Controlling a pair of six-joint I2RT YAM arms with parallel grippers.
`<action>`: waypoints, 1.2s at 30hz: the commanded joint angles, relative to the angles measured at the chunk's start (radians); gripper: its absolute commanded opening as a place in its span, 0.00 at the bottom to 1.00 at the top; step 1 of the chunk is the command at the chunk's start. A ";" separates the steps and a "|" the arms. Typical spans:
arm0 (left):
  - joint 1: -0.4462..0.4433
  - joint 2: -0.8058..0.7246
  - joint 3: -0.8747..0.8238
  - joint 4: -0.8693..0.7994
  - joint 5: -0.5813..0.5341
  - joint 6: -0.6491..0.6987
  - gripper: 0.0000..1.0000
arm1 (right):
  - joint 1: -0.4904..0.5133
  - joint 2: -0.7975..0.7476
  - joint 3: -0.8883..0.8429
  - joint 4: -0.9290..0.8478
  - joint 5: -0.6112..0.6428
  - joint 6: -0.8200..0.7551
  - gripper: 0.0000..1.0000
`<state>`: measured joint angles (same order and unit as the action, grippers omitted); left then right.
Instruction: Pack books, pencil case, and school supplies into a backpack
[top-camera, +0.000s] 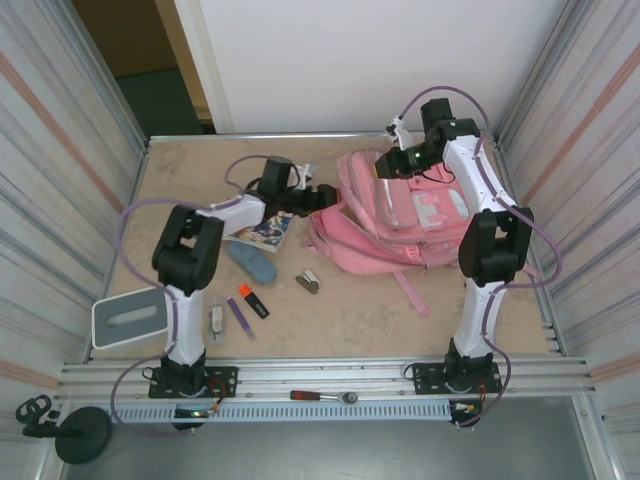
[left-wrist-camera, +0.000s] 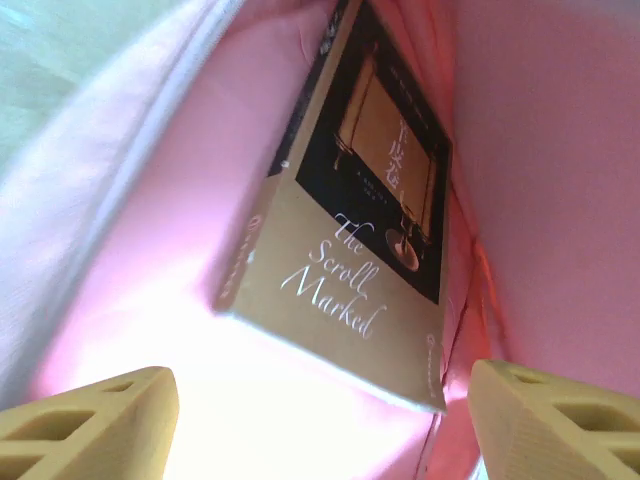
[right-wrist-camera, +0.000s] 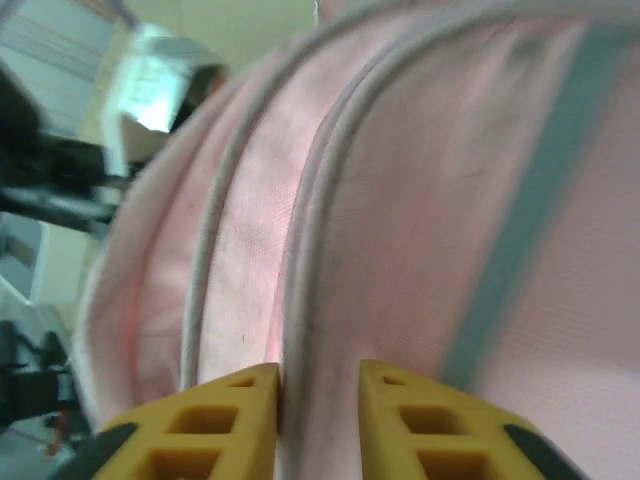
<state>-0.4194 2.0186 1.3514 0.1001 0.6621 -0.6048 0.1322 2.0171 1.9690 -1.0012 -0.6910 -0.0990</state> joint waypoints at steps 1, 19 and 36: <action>0.033 -0.097 -0.037 -0.110 -0.140 0.141 0.77 | -0.013 -0.060 -0.070 0.075 0.134 0.107 0.44; -0.114 0.087 0.134 -0.339 -0.060 0.231 0.52 | -0.160 -0.110 -0.579 0.576 0.317 0.531 0.65; -0.096 -0.497 -0.270 -0.440 -0.447 0.332 0.73 | 0.093 -0.015 -0.150 0.352 0.522 0.309 0.71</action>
<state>-0.5777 1.6493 1.1374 -0.2573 0.4732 -0.3260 0.1856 2.1269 1.8771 -0.5915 -0.2661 0.2615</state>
